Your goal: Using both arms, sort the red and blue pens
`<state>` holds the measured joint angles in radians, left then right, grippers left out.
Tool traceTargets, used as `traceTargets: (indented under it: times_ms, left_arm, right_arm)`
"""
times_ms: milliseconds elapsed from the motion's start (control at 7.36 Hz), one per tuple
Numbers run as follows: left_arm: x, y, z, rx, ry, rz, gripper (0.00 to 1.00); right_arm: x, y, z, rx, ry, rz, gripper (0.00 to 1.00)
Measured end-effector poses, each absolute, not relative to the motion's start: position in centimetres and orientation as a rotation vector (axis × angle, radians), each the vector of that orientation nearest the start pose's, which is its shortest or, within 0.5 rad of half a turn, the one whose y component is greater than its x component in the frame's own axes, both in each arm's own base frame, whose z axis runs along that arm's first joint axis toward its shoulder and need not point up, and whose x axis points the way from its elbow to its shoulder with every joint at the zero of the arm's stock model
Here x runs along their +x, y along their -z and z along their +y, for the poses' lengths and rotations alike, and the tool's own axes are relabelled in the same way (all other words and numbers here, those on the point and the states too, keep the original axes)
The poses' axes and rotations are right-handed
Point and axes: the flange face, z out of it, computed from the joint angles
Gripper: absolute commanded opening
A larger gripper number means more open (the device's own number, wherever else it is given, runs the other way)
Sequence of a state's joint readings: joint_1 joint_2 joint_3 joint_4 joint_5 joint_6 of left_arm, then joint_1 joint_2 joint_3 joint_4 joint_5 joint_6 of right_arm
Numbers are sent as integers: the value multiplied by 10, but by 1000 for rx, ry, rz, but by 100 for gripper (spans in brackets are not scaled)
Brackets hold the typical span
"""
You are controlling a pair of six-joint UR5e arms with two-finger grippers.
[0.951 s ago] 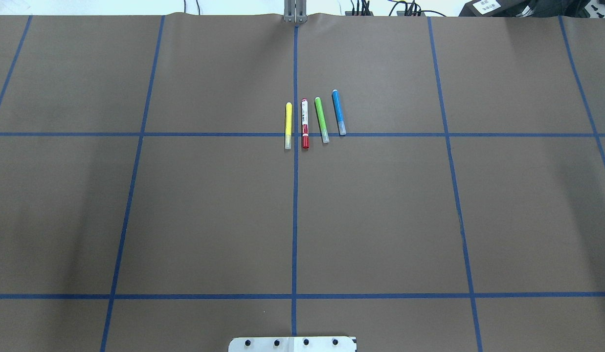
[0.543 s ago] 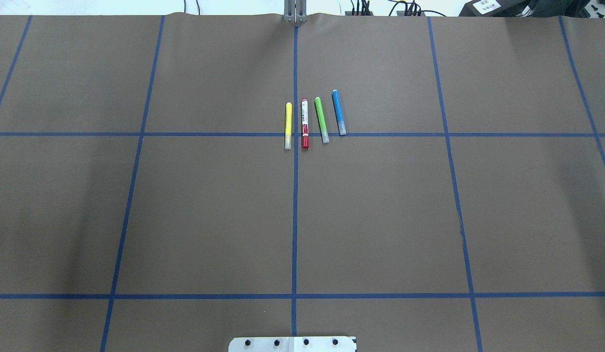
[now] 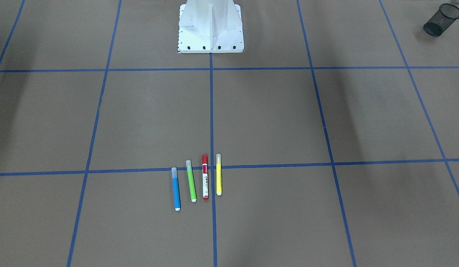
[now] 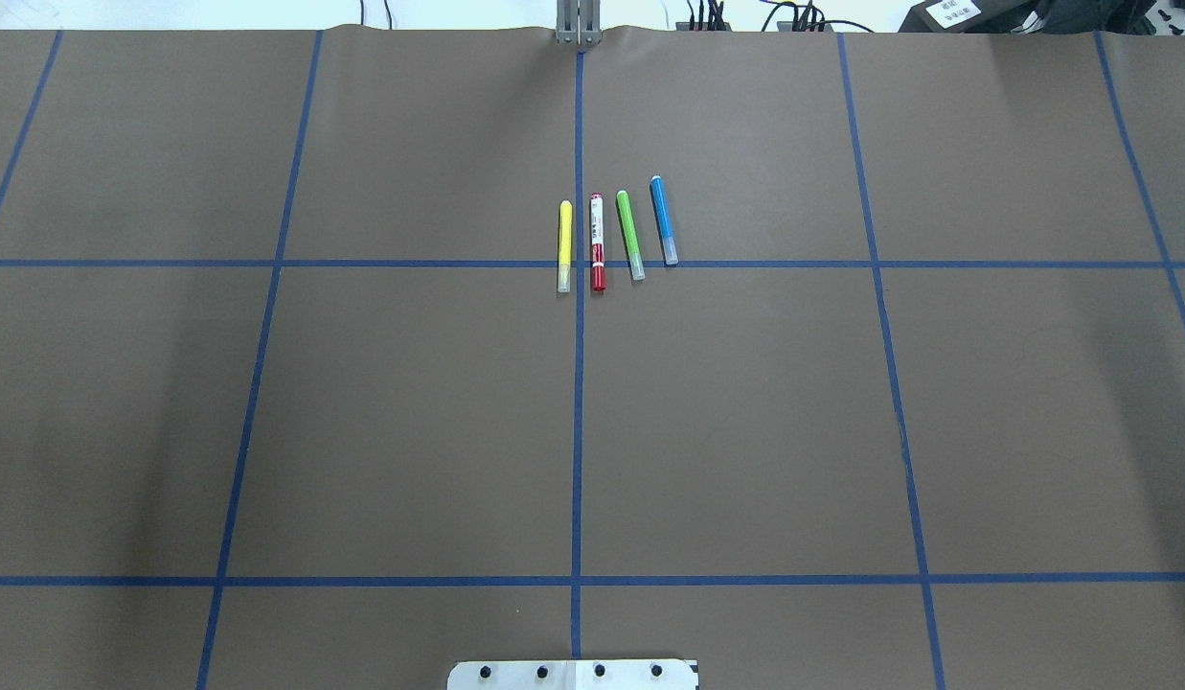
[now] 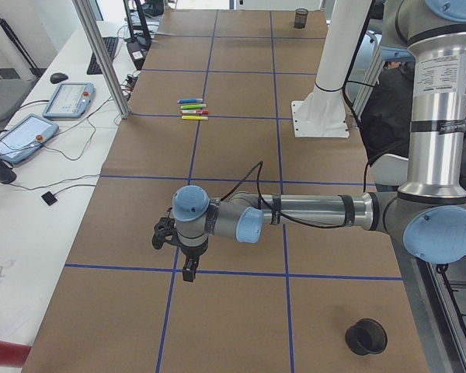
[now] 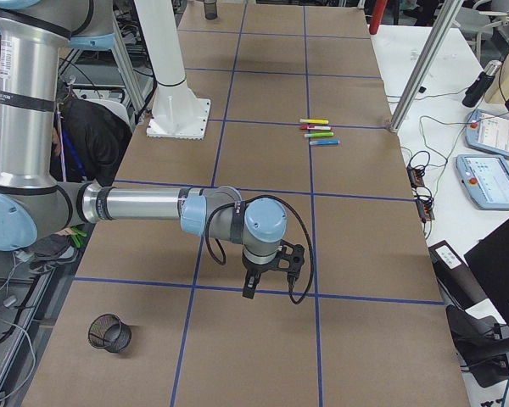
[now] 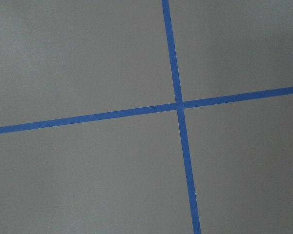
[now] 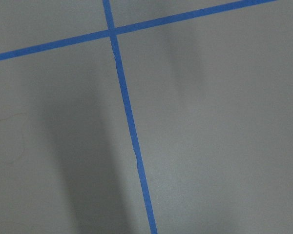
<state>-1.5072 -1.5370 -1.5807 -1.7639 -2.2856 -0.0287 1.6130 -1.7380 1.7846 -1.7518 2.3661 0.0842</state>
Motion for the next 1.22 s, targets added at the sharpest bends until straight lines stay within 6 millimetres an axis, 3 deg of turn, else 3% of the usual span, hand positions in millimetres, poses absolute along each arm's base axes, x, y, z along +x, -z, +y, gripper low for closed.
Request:
traceTargets:
  times_ms: [408,679,1087,1223]
  left_arm:
    - [-35,-648,-499,138,-98,718,100]
    - [-33,-630,-517,168,-108,716,100]
    - [-20,-569,-570,246,-152,718,100]
    - [0,-547,-584,270,-188,725,100]
  right_arm:
    - [79,-643,-408,-139,-172,-795,100]
    - [78,-636,-423,-108,-154,-790,100]
    - [57,-616,-501,-77,-96,-788,100]
    - [47,-612,-526,-77,-77,-786,100]
